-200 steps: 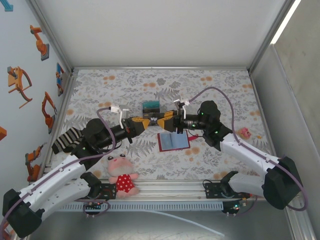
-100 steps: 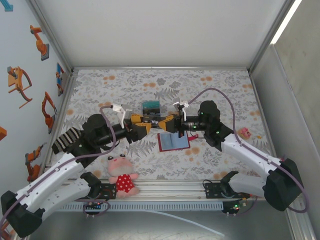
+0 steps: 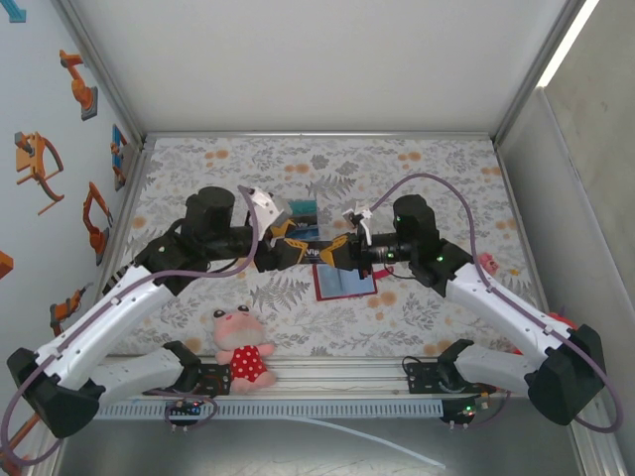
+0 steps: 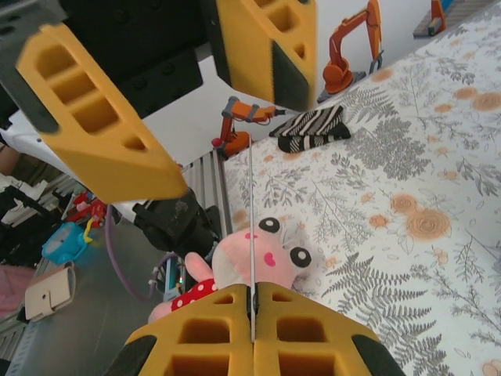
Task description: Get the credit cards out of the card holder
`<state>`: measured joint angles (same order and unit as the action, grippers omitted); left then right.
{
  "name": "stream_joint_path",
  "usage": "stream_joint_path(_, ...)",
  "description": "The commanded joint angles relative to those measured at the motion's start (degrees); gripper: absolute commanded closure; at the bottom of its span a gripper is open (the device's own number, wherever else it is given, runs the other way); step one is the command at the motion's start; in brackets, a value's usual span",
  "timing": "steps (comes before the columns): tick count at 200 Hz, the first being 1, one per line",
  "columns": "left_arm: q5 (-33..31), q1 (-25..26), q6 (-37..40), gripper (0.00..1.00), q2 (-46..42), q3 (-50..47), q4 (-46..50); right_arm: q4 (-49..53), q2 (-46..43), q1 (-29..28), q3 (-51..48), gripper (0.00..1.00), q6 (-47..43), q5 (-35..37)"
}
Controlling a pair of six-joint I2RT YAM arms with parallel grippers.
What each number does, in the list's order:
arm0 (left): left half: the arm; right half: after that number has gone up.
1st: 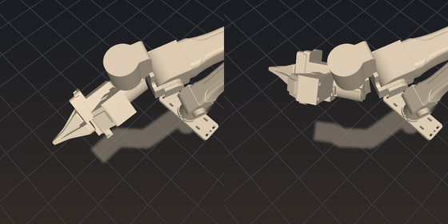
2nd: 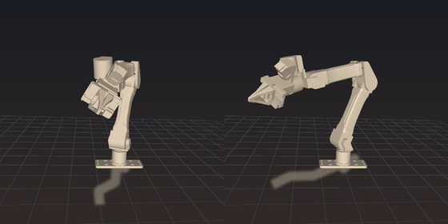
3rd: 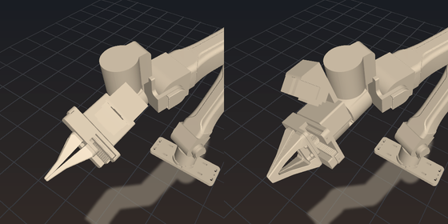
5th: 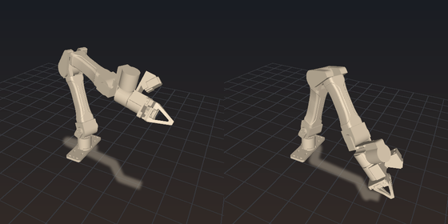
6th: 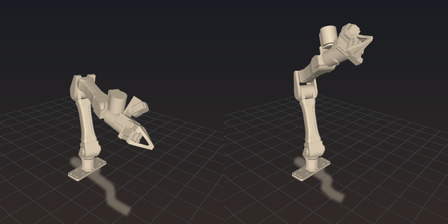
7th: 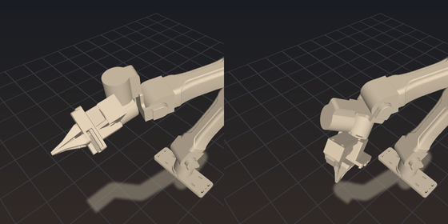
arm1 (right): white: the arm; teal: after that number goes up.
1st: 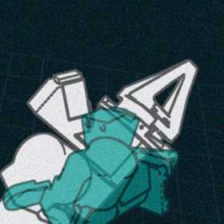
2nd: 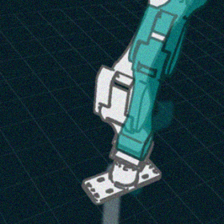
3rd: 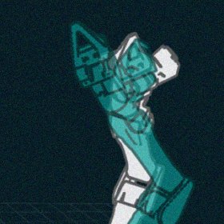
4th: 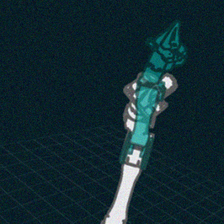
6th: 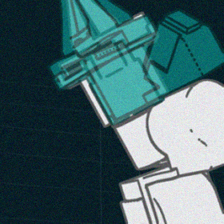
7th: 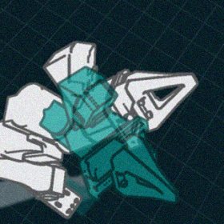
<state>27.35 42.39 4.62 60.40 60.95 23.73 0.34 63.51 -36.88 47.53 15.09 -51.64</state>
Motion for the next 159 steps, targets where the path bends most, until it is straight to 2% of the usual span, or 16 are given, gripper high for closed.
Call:
stream_joint_path(1, 4.0, 0.2, 6.0, 0.42, 1.7, 3.0, 3.5, 2.2, -0.3, -0.1, 2.0, 1.0, -2.3, -1.0)
stream_joint_path(27, 6.2, 0.1, 10.0, 0.46, 4.9, 5.0, 6.1, 2.6, 0.5, -0.1, 2.4, 1.0, -2.7, -1.4)
stream_joint_path(70, 9.4, 0.1, 13.7, 0.65, 9.8, 8.4, 9.9, 3.6, 1.5, -0.1, 3.1, 1.0, -3.6, -2.0)
stream_joint_path(96, 10.3, 0.1, 15.3, 0.84, 11.8, 9.7, 11.7, 3.8, 1.8, -0.1, 3.3, 1.0, -3.7, -1.8)
stream_joint_path(109, 10.3, 0.0, 15.6, 1.0, 12.4, 9.8, 11.6, 4.0, 1.9, -0.1, 3.3, 1.0, -3.8, -1.7)
stream_joint_path(145, 9.2, -0.1, 18.5, 1.0, 12.3, 7.9, 9.4, 4.5, 1.4, -0.1, 3.2, 1.0, -4.0, 0.9)
stream_joint_path(153, 8.0, -0.2, 17.6, 1.0, 12.3, 7.9, 9.0, 4.7, 1.2, -0.1, 3.2, 0.94, -3.9, 1.9)
stream_joint_path(159, 7.3, -0.3, 16.9, 1.0, 12.4, 8.0, 8.9, 4.7, 1.1, -0.1, 3.2, 0.85, -3.8, 2.8)
